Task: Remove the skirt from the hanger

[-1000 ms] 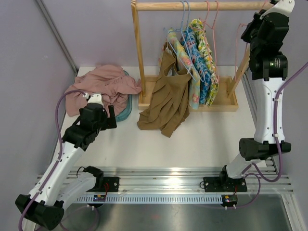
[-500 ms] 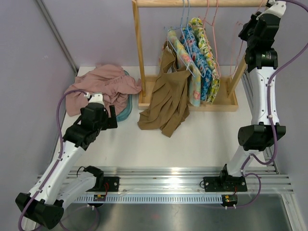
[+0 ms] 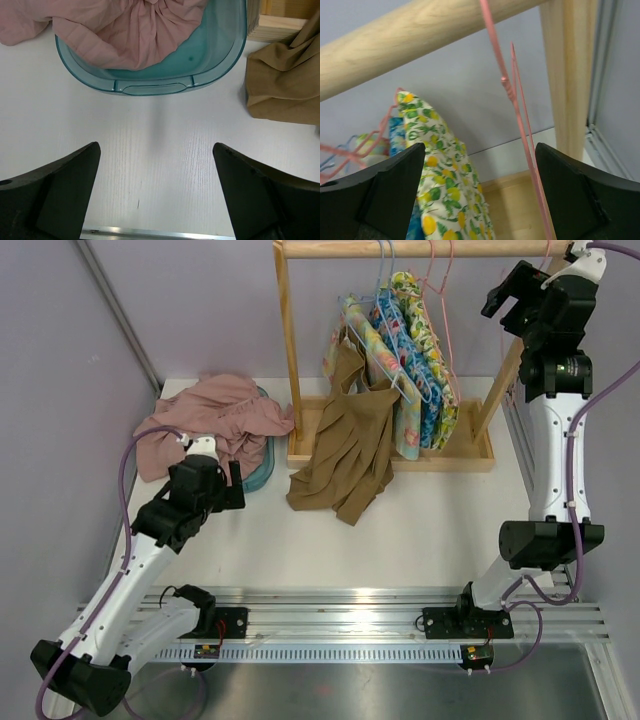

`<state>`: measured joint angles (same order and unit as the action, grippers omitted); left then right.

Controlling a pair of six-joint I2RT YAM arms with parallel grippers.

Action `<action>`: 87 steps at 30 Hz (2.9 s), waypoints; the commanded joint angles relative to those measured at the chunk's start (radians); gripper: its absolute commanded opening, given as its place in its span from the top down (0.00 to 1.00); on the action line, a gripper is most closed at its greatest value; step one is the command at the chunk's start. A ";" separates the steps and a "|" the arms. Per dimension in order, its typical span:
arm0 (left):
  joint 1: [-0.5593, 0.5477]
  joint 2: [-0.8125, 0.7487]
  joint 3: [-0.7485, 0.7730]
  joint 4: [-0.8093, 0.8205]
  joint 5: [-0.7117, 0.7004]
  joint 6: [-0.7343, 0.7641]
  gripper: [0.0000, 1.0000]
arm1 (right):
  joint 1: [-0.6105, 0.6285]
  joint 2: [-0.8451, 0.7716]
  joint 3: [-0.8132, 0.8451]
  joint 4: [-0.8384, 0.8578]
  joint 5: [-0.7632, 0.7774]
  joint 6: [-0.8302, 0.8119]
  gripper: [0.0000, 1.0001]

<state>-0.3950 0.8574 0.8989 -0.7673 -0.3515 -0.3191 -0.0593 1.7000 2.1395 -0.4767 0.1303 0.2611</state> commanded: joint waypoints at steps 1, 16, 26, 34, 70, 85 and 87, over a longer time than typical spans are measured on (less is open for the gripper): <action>-0.011 -0.024 0.043 -0.021 -0.029 -0.020 0.01 | -0.004 -0.088 0.051 -0.013 -0.173 0.055 0.02; -0.074 -0.139 -0.003 -0.067 -0.078 -0.084 0.01 | 0.012 -0.062 0.053 -0.062 -0.463 0.112 0.09; -0.073 -0.150 -0.008 -0.066 -0.084 -0.086 0.01 | 0.082 0.012 0.037 -0.062 -0.449 0.112 0.15; -0.073 -0.147 -0.008 -0.066 -0.083 -0.086 0.01 | 0.119 0.046 0.036 -0.065 -0.405 0.099 0.33; -0.227 -0.019 0.259 0.014 -0.046 0.003 0.01 | 0.121 -0.293 -0.159 -0.115 -0.195 0.012 1.00; -1.029 0.451 0.722 0.316 -0.063 0.181 0.01 | 0.121 -0.559 -0.311 -0.227 -0.196 0.043 1.00; -1.079 0.520 0.741 0.347 -0.092 0.201 0.01 | 0.121 -0.569 -0.314 -0.238 -0.193 0.033 1.00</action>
<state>-1.3945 1.3163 1.5951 -0.5491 -0.4191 -0.1833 0.0582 1.1885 1.8160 -0.7544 -0.0639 0.3031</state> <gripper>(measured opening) 0.987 0.033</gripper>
